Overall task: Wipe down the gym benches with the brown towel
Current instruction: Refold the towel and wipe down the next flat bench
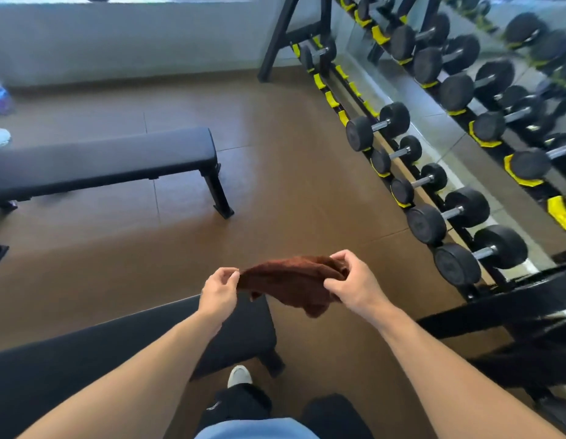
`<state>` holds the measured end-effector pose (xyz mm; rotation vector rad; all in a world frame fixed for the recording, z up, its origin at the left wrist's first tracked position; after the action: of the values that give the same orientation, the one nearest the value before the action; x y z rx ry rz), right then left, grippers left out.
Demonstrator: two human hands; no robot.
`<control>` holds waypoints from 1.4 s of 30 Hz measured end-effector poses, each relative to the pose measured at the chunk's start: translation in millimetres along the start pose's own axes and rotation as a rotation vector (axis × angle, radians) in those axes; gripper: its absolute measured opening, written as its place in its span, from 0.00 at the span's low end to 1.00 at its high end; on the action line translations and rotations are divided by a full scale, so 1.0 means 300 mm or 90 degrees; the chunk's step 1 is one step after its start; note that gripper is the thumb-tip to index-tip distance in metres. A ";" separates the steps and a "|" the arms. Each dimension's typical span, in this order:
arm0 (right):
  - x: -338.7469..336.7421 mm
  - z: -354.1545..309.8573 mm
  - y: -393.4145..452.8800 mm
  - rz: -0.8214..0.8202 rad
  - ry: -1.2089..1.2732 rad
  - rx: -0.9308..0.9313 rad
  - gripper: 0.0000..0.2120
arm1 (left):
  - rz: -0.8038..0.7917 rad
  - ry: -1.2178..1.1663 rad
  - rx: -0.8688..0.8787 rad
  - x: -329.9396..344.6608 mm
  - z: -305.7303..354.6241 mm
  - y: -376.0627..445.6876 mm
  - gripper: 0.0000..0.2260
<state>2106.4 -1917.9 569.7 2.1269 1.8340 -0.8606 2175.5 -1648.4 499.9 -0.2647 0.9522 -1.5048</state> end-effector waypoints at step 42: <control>-0.462 -0.109 1.480 -0.260 0.020 -0.414 0.12 | -0.208 -0.581 -0.145 0.753 1.102 0.589 0.14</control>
<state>2531.6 -2109.2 576.3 1.4017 2.2094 -0.2240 2477.1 -1965.5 504.8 -1.2007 0.3368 -1.3305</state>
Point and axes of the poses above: each hand's wrist, its own y-axis towards the middle knuckle, its own x-axis out of the palm, z = x × y, the point moved 6 cm from there along y, towards the middle knuckle, and after that the axes turned 12 degrees about -x, right-handed, at the moved point
